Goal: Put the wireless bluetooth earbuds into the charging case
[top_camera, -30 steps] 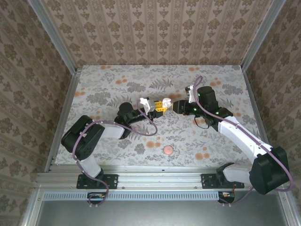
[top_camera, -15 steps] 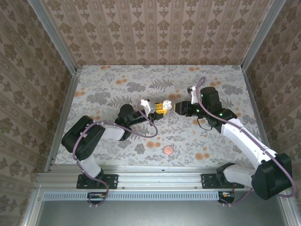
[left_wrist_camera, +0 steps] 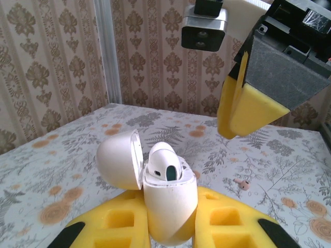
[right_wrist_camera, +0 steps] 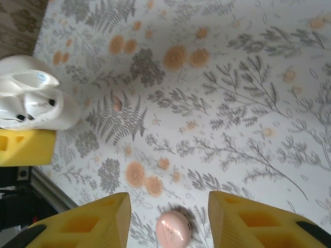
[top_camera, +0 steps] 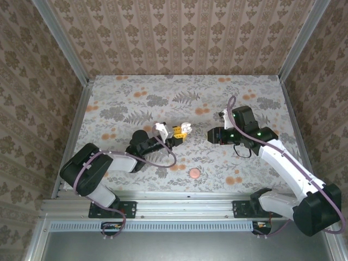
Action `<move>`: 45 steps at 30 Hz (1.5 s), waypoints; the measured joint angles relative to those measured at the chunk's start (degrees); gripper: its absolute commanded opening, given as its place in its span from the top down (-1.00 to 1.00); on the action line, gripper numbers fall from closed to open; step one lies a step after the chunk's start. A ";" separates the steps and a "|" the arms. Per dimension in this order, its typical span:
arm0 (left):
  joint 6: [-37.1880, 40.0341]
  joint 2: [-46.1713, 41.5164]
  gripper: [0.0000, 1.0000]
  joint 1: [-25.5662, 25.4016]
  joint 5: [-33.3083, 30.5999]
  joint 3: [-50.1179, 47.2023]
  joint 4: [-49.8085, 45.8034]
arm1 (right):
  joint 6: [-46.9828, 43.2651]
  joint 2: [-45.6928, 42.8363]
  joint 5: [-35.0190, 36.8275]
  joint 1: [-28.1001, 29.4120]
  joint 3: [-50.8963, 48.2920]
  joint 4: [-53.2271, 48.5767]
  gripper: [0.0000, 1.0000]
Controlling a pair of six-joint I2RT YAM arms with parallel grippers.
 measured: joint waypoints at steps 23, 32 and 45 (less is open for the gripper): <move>-2.34 -6.49 1.00 -0.02 1.64 -7.63 -0.17 | -6.34 -2.43 1.27 5.70 0.17 -1.97 -0.16; -3.56 -6.95 1.00 -0.02 8.79 -6.99 -0.22 | -19.67 -7.93 -7.48 5.57 -9.42 18.56 -0.34; -3.48 -6.95 1.00 -0.02 13.40 -5.16 -0.22 | -42.56 -1.31 -26.16 2.97 -10.29 27.47 -0.39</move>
